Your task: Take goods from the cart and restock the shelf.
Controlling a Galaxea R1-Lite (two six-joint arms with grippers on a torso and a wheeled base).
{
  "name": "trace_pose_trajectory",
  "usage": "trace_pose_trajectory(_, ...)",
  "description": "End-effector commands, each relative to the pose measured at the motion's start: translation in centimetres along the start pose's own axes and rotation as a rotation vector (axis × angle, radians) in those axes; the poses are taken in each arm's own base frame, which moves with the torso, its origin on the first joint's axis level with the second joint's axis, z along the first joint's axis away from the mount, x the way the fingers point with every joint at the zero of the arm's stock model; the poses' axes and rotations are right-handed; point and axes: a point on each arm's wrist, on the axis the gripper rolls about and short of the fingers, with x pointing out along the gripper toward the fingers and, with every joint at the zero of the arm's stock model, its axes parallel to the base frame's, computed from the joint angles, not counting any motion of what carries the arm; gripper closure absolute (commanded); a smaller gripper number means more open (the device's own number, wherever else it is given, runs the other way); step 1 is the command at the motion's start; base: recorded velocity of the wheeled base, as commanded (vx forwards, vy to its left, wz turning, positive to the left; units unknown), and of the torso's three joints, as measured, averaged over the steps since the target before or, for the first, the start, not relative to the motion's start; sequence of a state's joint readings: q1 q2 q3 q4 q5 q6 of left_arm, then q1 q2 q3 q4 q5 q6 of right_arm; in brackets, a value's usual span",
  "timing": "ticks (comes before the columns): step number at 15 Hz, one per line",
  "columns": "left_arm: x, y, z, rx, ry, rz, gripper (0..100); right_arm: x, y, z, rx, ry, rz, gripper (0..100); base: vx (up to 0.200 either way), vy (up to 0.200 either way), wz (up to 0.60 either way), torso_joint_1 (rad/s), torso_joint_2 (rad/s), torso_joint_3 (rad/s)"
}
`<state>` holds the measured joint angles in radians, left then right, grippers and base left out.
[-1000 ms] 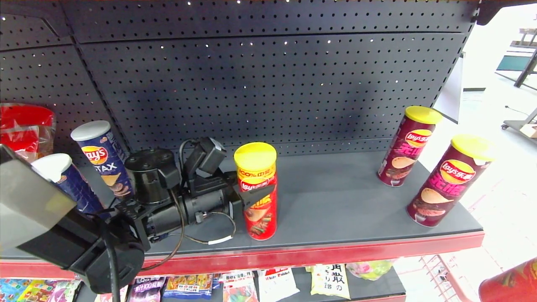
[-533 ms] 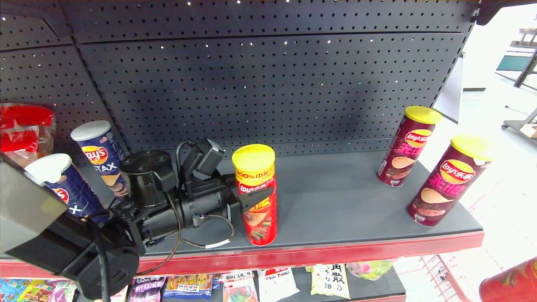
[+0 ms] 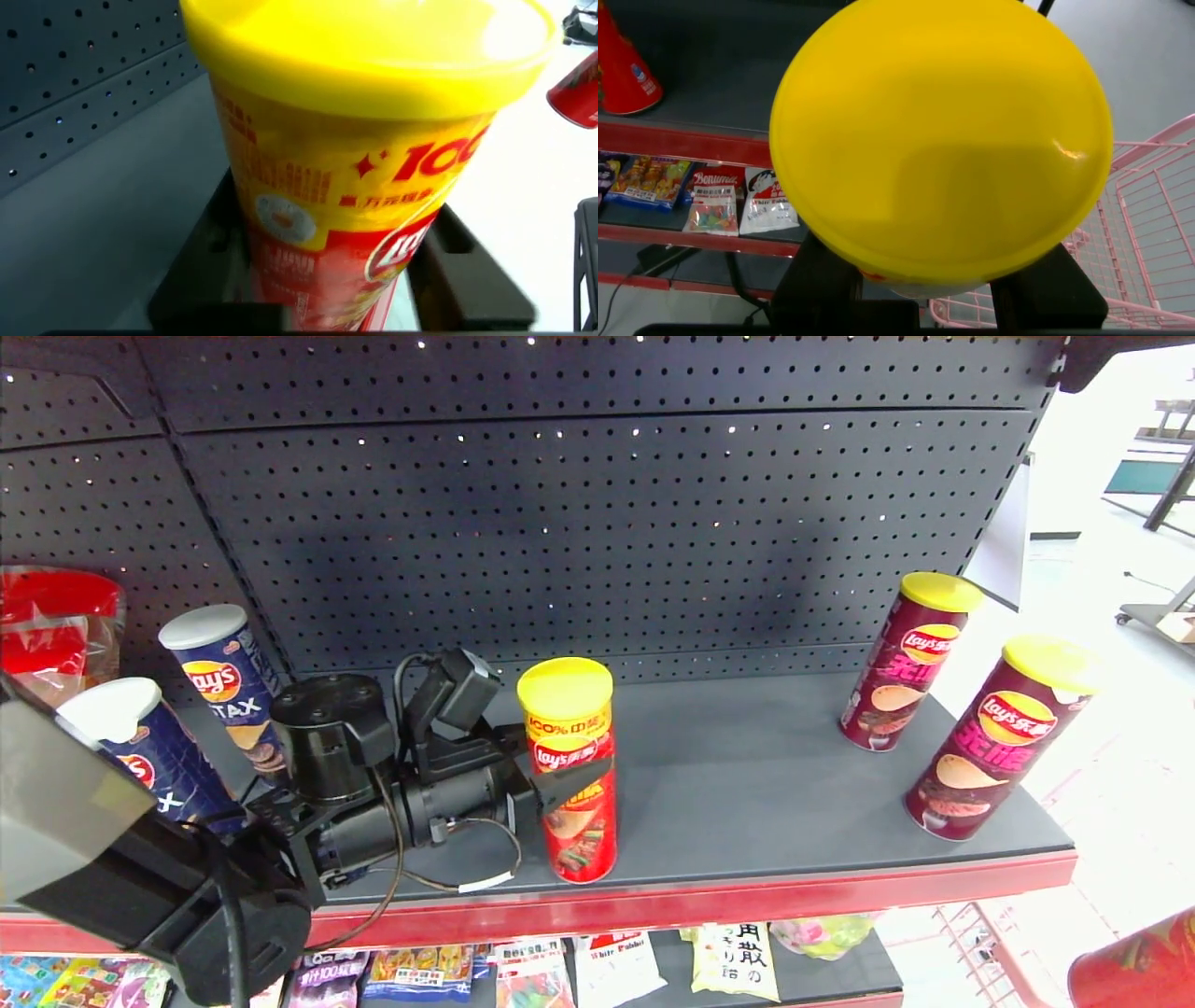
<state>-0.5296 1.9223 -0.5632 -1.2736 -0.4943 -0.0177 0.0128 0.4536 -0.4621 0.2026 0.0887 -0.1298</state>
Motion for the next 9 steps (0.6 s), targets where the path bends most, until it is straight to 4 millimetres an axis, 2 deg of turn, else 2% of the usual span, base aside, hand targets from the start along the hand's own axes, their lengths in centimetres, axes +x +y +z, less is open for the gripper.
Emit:
trace_pose_trajectory(1, 0.18, 0.14, -0.48, -0.002, 0.011, 0.01, 0, 0.01, 0.0, -0.01, -0.001, 0.001, 0.001, 100, 0.0, 0.0, 0.0, 0.0, 0.0, 0.0)
trace_pose_trajectory(9, 0.05, 0.01, -0.11, 0.001, 0.0, 0.01, 0, 0.04, 0.0, 0.0, 0.0, 0.002, 0.0, 100, 0.0, 0.0, 0.0, 0.0, 0.0, 0.0)
